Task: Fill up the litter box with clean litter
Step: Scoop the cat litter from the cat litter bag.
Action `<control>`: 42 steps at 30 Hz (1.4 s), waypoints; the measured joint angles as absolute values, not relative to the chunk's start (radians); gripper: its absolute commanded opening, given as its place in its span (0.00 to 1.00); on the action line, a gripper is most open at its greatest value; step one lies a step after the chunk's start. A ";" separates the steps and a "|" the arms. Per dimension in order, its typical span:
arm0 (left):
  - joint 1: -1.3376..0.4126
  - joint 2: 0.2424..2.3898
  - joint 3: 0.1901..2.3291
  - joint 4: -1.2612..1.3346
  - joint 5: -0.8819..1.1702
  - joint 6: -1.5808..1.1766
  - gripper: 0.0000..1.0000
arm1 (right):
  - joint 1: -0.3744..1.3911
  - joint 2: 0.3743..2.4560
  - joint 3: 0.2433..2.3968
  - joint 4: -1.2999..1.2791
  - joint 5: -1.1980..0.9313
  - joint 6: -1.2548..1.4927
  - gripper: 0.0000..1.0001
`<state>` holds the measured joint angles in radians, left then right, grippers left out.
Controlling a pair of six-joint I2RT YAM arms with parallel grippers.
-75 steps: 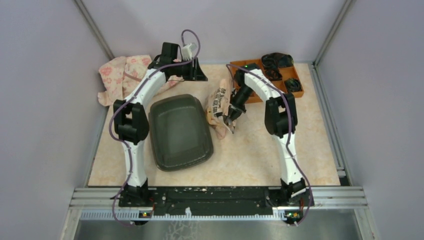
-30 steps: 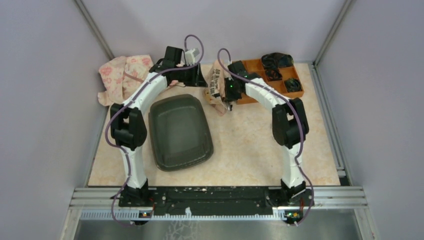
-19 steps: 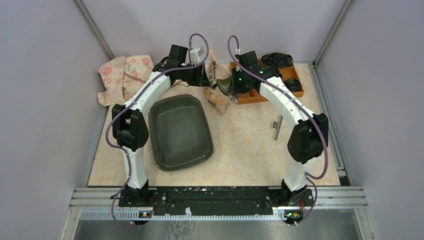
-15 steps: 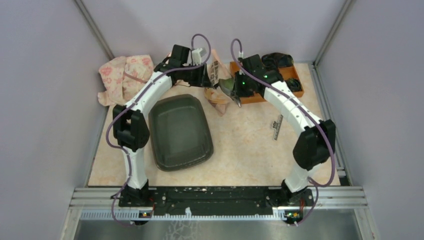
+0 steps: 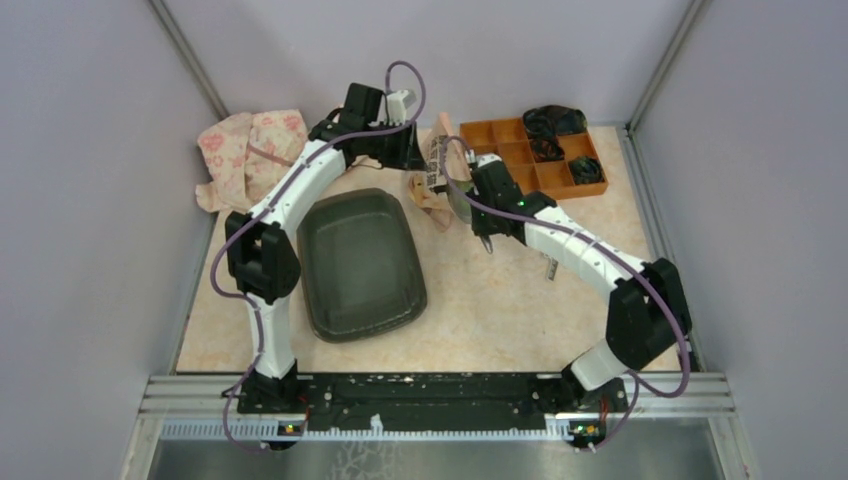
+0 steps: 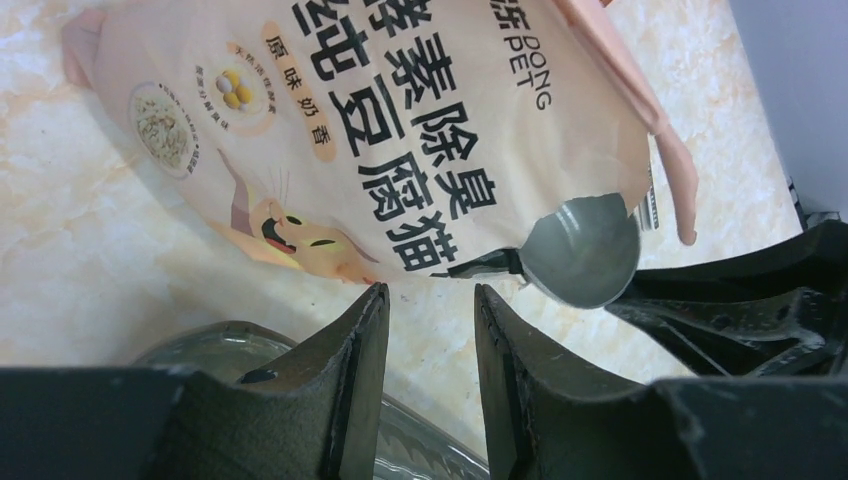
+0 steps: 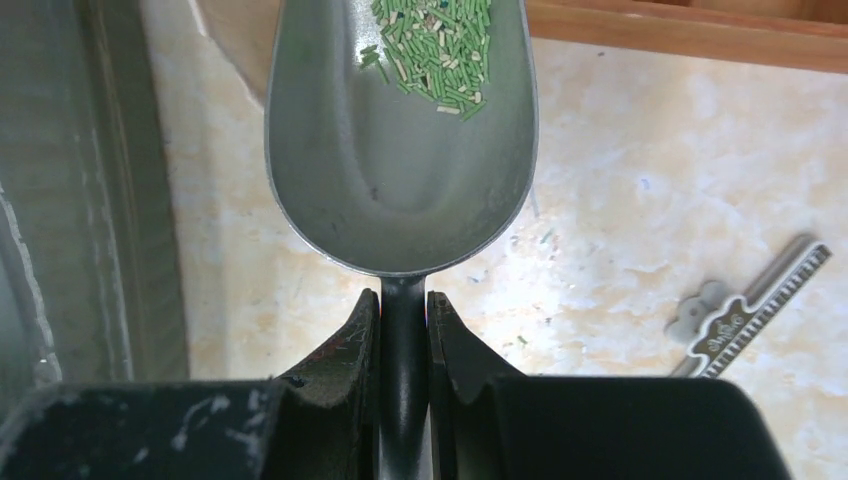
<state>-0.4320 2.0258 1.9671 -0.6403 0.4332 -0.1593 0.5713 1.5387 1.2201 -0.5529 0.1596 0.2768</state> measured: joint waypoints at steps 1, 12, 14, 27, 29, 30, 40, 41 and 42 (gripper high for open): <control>-0.432 2.026 1.967 -0.644 0.432 -0.159 0.43 | 0.571 1.522 1.199 -0.535 0.171 0.270 0.00; -0.437 2.026 1.967 -0.659 0.415 -0.157 0.43 | 0.579 1.384 1.020 -0.382 0.256 0.226 0.00; -0.437 2.026 1.966 -0.659 0.412 -0.155 0.43 | 0.583 1.346 1.002 -0.392 0.271 0.226 0.00; -0.439 2.020 1.927 -0.651 0.422 -0.159 0.43 | 0.588 1.091 0.984 -0.569 0.285 0.247 0.00; -0.439 2.009 1.927 -0.651 0.424 -0.160 0.43 | 0.591 1.077 0.990 -0.625 0.278 0.255 0.00; -0.439 2.000 1.926 -0.650 0.424 -0.161 0.43 | 0.595 1.073 0.995 -0.650 0.275 0.258 0.00; -0.414 1.817 1.794 -0.593 0.384 -0.183 0.45 | 0.745 1.011 1.087 -0.856 0.247 0.302 0.00; -0.406 1.796 1.770 -0.583 0.379 -0.187 0.46 | 0.779 1.011 1.102 -0.871 0.245 0.308 0.00; -0.394 1.777 1.748 -0.577 0.374 -0.191 0.46 | 0.812 1.013 1.118 -0.887 0.242 0.313 0.00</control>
<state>-0.3939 1.7767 1.7477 -0.5774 0.3740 -0.1913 0.8120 1.0130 1.1179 -0.8867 0.2424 0.3130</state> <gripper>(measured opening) 0.446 0.142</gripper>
